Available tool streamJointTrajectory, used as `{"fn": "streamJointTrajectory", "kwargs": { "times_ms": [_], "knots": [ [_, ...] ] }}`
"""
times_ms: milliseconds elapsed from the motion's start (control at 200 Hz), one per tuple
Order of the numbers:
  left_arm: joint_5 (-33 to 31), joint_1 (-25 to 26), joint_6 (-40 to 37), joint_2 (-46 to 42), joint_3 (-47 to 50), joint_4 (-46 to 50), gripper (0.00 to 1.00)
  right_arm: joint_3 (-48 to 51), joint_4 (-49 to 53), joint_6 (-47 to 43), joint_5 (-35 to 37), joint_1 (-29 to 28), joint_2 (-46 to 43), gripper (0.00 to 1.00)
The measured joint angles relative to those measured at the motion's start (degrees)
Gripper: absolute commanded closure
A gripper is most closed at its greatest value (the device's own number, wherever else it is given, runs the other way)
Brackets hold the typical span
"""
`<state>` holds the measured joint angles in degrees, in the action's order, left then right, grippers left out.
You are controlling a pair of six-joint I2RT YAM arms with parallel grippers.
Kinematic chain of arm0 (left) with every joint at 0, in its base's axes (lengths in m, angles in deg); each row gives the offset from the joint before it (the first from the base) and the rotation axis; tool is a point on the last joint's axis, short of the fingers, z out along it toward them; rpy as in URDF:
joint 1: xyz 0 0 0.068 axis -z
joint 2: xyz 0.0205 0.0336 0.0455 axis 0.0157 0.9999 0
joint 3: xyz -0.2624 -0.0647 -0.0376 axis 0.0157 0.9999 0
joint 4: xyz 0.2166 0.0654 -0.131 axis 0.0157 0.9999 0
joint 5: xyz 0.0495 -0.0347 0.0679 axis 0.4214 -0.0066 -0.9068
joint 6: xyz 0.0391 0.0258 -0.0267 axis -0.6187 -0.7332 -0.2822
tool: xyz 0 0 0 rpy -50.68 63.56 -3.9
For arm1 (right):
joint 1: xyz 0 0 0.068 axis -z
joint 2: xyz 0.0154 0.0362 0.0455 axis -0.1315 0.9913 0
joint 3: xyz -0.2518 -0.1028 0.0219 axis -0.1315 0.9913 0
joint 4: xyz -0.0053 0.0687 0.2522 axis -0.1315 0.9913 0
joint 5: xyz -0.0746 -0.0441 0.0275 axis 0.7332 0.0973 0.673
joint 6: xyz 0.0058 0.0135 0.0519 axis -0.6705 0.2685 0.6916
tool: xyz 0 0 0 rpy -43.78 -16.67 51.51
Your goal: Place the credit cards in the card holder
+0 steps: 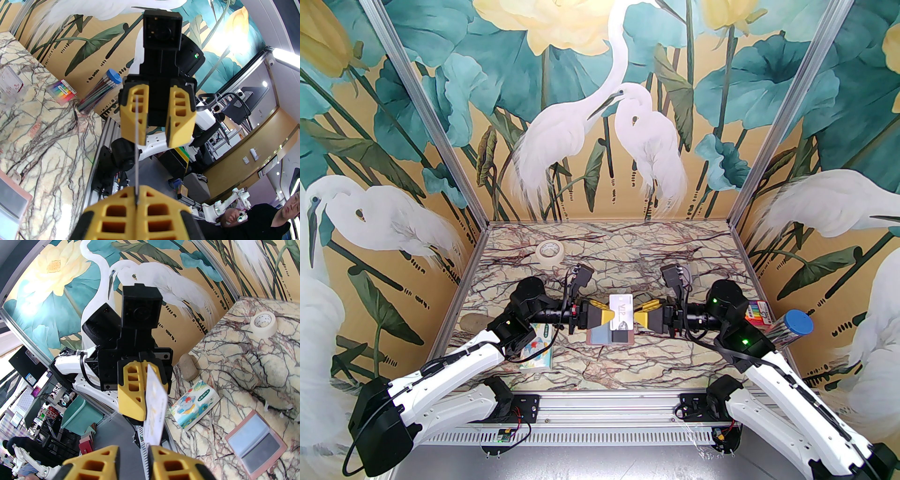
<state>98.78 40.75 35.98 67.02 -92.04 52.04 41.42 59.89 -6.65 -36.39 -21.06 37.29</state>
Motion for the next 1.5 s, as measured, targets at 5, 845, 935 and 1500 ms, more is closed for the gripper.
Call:
{"fn": "streamJointTrajectory", "kwargs": {
  "times_ms": [5, 845, 935, 1500],
  "knots": [
    [0.0, 0.0, 0.0, 0.0, 0.0, 0.0, 1.0, 0.0, 0.0, 0.0, 0.0, 0.0, 0.0, 0.67],
    [2.4, -0.1, 3.0, -0.8, 0.0, 0.5, 1.0, -0.1, 1.2, -3.4, 0.8, -1.8, 2.4, 0.66],
    [2.5, 0.0, 3.0, -1.0, 0.0, 0.3, 1.0, -0.1, 2.1, -3.4, 1.1, -2.2, 2.1, 0.65],
    [2.5, 0.0, 3.0, -1.6, 0.1, 0.3, 1.0, -0.1, 2.3, -3.3, 1.6, -3.6, 1.2, 0.71]
  ]
}}
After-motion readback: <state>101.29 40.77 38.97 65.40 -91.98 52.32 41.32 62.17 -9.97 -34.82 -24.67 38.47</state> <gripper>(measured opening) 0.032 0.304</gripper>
